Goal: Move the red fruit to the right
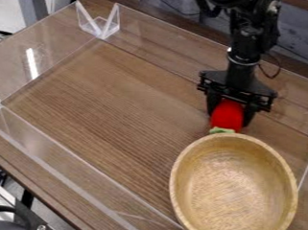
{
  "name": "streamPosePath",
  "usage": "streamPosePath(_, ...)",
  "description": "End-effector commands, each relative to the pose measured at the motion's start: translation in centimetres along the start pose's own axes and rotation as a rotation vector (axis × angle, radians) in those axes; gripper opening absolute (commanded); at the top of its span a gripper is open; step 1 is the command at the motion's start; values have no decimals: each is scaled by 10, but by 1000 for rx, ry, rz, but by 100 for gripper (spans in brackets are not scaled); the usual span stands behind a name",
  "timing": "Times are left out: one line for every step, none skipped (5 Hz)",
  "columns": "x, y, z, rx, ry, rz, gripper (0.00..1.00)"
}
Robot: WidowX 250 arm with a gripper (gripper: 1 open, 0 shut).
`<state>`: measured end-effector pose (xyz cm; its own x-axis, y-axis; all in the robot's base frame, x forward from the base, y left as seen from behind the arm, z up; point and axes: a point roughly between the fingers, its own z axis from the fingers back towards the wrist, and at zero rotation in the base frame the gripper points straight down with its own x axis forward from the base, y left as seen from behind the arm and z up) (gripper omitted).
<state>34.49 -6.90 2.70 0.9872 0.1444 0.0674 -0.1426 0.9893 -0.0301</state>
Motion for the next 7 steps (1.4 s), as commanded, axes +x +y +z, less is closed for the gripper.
streamPosePath(15,-3,29,-23,-61,13,100)
streamPosePath(16,2,42,-25,-65,33,100)
streamPosePath(10,22,56,-50,-91,70,100)
streamPosePath(26,33,75,-89,-141,157,100)
streamPosePath(35,41,92,-110,-176,226,100)
streamPosePath(18,51,112,-120,-201,290,100)
streamPosePath(-4,57,115,-106,-203,347,100)
